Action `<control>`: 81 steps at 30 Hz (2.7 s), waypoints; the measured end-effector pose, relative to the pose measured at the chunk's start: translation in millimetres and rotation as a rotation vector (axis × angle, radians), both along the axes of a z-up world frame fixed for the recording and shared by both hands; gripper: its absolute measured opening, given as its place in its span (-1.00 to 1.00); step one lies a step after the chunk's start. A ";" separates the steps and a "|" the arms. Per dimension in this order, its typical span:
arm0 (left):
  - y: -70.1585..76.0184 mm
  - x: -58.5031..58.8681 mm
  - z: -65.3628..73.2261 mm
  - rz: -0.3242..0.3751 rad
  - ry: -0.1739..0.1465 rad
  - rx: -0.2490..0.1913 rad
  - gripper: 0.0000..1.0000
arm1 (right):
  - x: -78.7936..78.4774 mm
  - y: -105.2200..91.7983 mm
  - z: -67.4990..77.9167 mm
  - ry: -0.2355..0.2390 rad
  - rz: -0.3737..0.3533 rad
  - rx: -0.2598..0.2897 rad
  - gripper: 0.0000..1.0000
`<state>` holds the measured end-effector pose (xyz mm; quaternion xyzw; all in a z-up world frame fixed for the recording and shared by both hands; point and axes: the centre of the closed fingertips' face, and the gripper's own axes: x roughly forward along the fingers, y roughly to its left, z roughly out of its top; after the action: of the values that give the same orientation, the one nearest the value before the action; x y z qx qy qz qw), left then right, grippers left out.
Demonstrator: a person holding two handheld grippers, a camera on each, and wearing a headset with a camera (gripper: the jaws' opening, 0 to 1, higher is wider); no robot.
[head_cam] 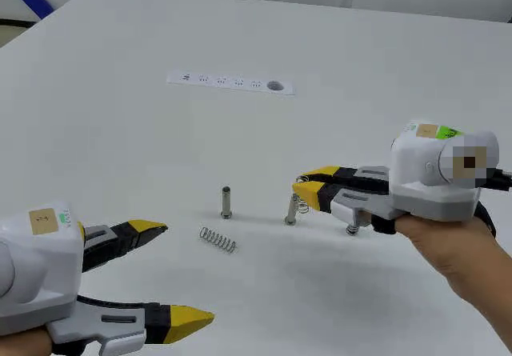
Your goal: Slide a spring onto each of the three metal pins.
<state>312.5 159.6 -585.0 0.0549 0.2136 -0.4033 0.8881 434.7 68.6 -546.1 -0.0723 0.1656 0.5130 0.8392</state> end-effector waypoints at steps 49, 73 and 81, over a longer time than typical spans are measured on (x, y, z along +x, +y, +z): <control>0.8 0.9 -0.3 0.007 0.009 -0.010 0.58 | 18.4 3.6 -39.3 -0.004 -0.057 0.002 -0.78; 2.3 2.0 1.3 0.016 0.005 -0.020 0.58 | 18.3 1.1 -73.1 0.012 -0.049 -0.207 -0.76; 2.8 2.6 1.9 0.019 0.002 -0.023 0.58 | 15.8 -1.0 -76.1 0.023 -0.050 -0.226 -0.66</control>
<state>315.1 162.4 -583.1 0.0422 0.2103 -0.3974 0.8922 450.5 67.6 -622.3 -0.1563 0.2340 0.4707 0.8362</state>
